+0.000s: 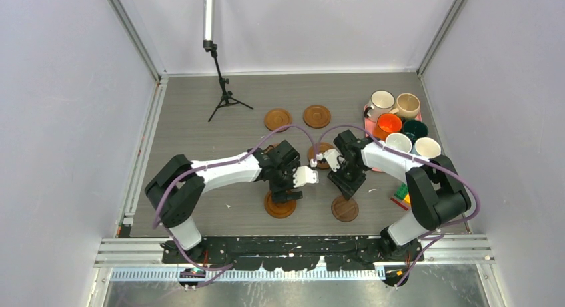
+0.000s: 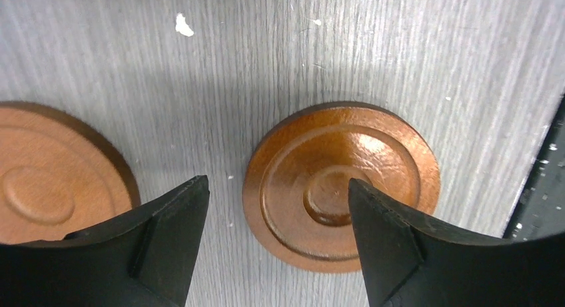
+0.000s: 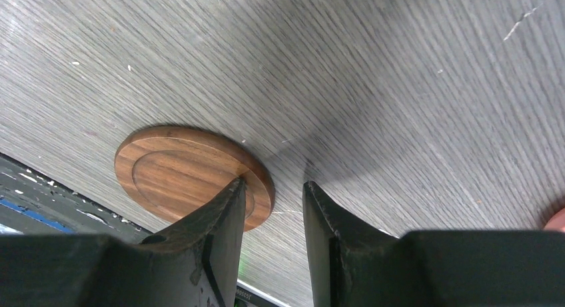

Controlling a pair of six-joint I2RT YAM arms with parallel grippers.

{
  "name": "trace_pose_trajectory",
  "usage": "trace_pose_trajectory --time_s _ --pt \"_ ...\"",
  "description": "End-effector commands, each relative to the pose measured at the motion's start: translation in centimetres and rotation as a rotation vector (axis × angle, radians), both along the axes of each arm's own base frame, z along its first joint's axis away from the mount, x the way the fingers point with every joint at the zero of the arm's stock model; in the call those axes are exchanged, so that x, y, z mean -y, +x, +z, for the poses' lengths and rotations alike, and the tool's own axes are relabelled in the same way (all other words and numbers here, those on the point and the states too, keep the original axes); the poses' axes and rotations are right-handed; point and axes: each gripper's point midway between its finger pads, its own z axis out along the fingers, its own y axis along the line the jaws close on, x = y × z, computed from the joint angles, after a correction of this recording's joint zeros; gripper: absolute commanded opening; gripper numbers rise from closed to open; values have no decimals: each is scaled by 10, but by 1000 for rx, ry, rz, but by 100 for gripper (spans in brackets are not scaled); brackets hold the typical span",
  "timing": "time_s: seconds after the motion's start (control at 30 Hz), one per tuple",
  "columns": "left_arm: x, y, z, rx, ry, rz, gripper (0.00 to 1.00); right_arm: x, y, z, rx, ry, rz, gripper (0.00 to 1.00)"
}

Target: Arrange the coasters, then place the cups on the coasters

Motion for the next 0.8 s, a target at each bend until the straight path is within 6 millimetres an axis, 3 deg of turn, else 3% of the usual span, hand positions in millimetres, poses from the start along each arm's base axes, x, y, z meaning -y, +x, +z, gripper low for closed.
trace_pose_trajectory --time_s 0.0,0.2,0.37,0.53,0.77 --pt "-1 0 45 36 -108 60 80 -15 22 4 71 51 -1 42" --pt "-25 3 87 45 -234 155 86 -24 27 2 70 76 5 43" --pt "-67 33 108 12 -307 423 86 -35 30 1 77 67 42 43" --pt "-105 56 112 16 -314 610 85 -54 33 -2 87 76 63 42" --pt "-116 59 105 15 -305 710 84 -71 44 -6 81 90 37 38"
